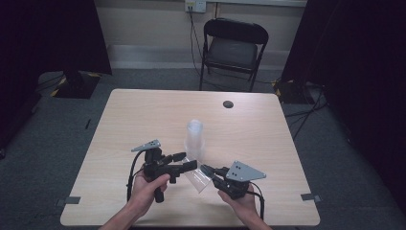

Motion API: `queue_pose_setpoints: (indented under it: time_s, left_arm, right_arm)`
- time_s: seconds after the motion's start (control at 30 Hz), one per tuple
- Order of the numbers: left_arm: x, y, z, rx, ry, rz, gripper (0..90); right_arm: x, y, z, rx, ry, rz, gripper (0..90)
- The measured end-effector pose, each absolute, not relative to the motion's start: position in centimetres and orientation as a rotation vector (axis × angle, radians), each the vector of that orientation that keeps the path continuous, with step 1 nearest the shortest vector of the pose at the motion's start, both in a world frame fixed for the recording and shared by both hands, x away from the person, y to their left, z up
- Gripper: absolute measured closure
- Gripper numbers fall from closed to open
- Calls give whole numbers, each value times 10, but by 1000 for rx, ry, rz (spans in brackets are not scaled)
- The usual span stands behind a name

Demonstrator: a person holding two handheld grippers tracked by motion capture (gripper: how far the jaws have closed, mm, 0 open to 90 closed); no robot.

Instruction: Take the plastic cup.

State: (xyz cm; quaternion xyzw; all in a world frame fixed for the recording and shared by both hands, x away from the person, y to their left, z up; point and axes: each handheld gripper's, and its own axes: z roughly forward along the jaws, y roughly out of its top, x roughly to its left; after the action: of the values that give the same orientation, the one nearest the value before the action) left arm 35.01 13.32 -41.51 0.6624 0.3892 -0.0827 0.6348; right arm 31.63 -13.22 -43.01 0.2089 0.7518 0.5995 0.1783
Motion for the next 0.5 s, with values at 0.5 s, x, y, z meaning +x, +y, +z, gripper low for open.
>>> queue_pose_setpoints:
  time_s: [0.5]
  left_arm:
    - [348,141,-412,1567,848,-41,154]
  right_arm:
    - [325,-141,-431,722,2277,1627,900]
